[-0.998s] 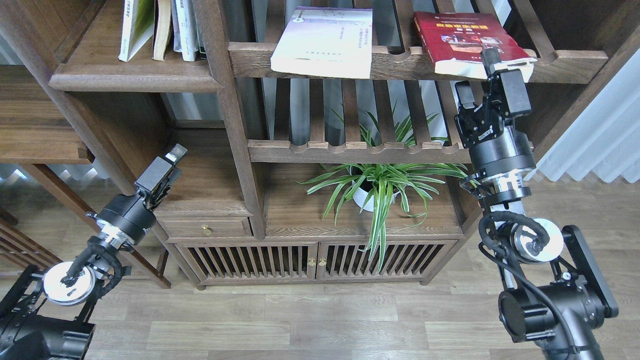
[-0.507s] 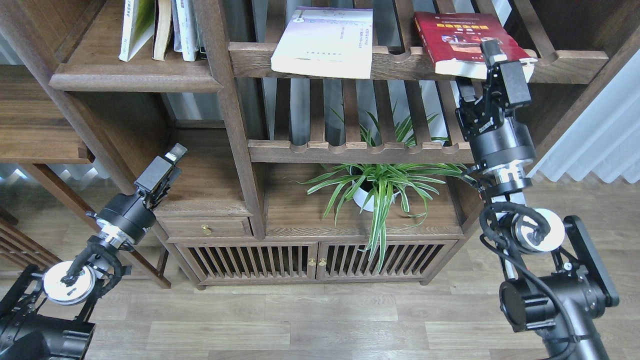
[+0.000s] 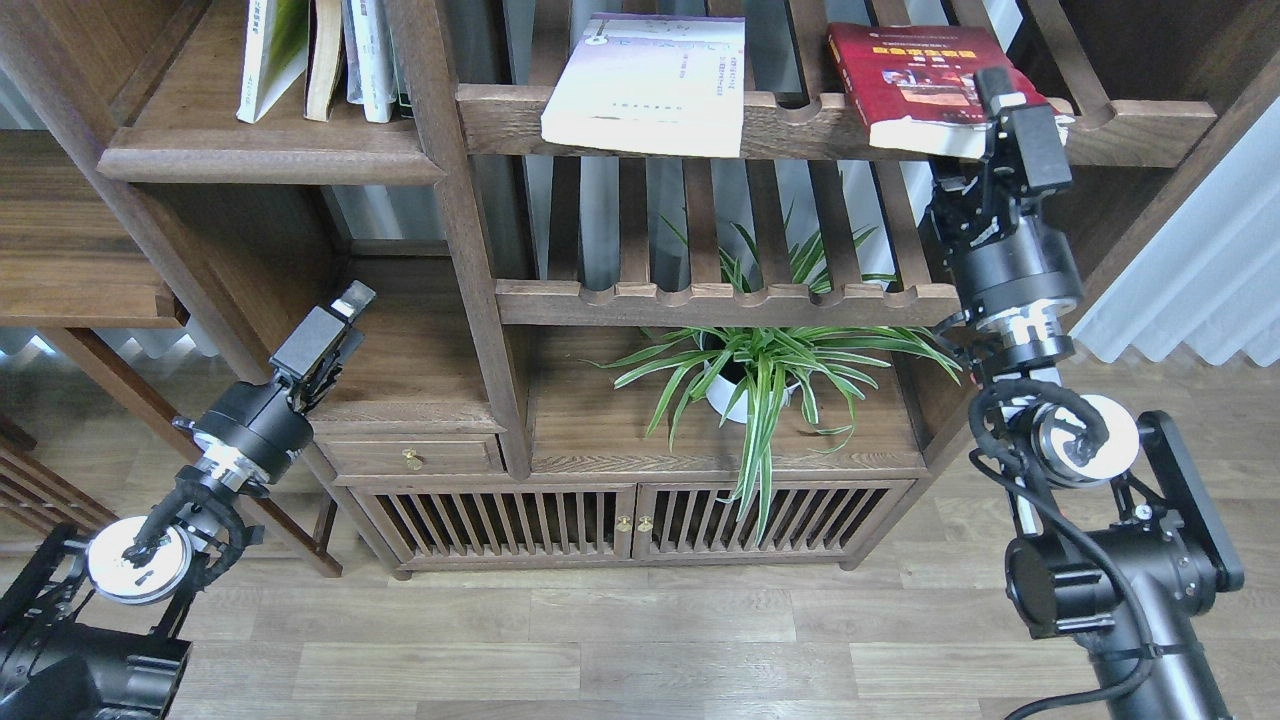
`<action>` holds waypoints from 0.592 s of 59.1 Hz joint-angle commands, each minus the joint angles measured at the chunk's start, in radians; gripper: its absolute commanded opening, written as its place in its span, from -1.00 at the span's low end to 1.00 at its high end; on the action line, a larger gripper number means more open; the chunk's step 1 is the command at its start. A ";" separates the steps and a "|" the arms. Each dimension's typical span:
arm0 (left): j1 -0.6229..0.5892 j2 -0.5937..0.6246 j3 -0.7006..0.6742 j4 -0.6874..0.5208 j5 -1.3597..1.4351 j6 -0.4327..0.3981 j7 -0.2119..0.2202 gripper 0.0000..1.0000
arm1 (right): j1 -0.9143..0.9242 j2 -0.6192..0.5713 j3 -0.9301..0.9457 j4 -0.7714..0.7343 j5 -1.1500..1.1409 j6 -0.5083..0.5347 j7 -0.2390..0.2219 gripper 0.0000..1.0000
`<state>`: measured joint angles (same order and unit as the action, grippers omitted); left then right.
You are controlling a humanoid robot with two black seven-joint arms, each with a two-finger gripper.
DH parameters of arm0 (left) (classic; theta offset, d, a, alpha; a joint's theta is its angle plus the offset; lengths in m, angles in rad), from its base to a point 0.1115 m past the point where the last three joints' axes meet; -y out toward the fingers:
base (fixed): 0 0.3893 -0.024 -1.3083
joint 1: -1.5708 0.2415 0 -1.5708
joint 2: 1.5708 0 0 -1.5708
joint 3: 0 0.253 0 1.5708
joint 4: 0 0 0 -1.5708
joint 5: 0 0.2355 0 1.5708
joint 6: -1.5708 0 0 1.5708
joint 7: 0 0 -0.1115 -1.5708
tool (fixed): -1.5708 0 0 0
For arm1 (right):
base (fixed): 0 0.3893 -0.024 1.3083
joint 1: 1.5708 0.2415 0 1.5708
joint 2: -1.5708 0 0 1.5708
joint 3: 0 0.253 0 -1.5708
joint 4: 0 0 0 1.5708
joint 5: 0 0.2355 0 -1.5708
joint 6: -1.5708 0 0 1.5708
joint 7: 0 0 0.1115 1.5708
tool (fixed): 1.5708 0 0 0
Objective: Organize books on shelf
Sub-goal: 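Reach the right gripper up to the red book's lower edge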
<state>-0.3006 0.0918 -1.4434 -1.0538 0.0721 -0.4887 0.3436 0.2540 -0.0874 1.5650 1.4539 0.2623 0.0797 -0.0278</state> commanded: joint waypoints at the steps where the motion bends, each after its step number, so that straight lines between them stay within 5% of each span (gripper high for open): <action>1: 0.000 0.000 -0.002 0.000 0.000 0.000 -0.005 0.99 | 0.001 0.000 0.001 -0.006 0.000 -0.003 0.000 0.84; 20: 0.000 0.000 -0.003 0.000 0.000 0.000 -0.006 0.99 | 0.030 -0.002 0.023 -0.023 0.000 -0.060 0.003 0.67; 35: 0.000 0.000 -0.002 0.000 0.000 0.000 -0.005 0.99 | 0.033 -0.011 0.043 -0.023 0.000 -0.093 0.016 0.31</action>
<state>-0.3007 0.0916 -1.4467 -1.0538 0.0721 -0.4887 0.3386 0.2889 -0.0897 1.6066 1.4312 0.2623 -0.0117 -0.0136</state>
